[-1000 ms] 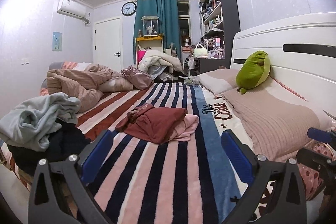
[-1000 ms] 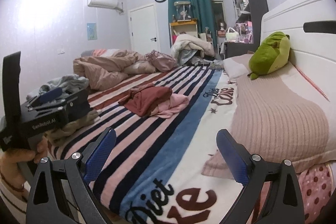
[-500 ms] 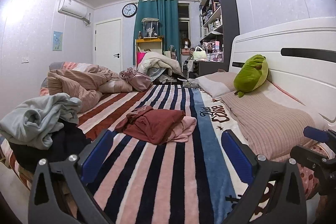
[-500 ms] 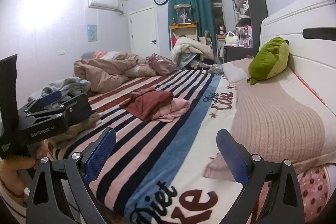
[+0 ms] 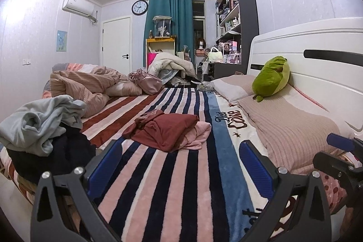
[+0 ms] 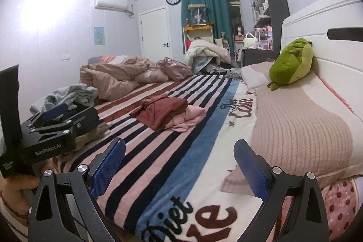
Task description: Fold small clothes
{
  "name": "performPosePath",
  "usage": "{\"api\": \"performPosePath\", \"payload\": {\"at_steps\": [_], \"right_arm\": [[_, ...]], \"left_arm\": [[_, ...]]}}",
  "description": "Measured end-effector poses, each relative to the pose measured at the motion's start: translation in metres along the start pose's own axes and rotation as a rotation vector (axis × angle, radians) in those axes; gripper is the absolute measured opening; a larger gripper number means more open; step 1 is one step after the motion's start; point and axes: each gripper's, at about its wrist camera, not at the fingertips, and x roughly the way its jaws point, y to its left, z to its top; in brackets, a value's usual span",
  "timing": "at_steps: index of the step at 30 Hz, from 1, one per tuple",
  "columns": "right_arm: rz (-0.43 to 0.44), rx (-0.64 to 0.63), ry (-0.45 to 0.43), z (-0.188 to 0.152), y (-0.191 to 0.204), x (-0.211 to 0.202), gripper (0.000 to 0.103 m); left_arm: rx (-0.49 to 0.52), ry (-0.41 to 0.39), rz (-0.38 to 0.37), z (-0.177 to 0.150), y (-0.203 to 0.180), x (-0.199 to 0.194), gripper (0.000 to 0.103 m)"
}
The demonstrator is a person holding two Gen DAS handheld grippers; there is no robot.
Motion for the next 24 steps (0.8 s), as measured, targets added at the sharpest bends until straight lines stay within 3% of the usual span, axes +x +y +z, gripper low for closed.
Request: {"api": "performPosePath", "payload": {"at_steps": [24], "right_arm": [[-0.007,0.031,0.011,-0.0015,-0.0038,0.0011,0.096]], "left_arm": [[-0.009,0.021,-0.018,-0.0001,-0.0059,0.0104,0.102]]}}
